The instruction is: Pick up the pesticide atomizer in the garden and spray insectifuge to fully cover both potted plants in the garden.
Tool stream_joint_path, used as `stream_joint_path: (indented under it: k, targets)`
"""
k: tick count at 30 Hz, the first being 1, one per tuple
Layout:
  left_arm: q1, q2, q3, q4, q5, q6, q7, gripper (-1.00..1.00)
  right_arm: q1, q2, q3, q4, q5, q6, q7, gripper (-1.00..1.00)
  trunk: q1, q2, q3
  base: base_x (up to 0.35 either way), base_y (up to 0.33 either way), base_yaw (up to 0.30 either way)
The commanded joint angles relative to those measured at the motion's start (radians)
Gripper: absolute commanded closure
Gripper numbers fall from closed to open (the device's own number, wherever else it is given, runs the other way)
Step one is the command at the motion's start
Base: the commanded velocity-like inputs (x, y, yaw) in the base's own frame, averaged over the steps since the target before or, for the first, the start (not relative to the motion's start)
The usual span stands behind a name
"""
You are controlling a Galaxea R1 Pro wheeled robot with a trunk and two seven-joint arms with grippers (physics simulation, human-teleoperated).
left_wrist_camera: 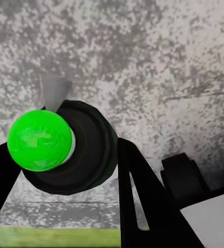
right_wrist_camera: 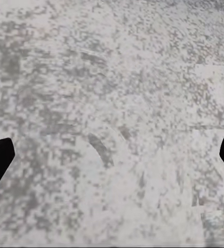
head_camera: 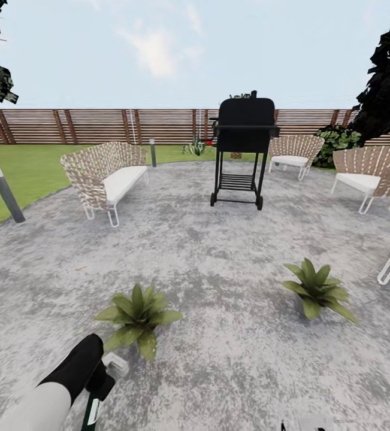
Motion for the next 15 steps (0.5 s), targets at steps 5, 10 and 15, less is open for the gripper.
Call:
stream_joint_path:
  k: [5,10,15]
  targets:
    - [-0.006,0.008,0.005,-0.001,-0.010,0.001,-0.018,1.00,-0.001,0.001,0.009,0.000,-0.006,-0.002,-0.005,-1.00,-0.001,0.000,-0.001,-0.195,0.248,-0.248]
    - [-0.016,0.012,0.002,-0.001,-0.012,-0.002,-0.024,1.00,-0.001,0.002,0.009,0.001,-0.006,-0.002,-0.005,-1.00,-0.001,0.000,-0.001,-0.019,0.302,-0.295]
    - [-0.067,0.013,-0.004,0.001,-0.020,-0.001,-0.057,1.00,-0.001,0.002,0.009,0.001,-0.005,-0.002,-0.005,-1.00,-0.001,0.000,-0.001,0.042,0.329,-0.235]
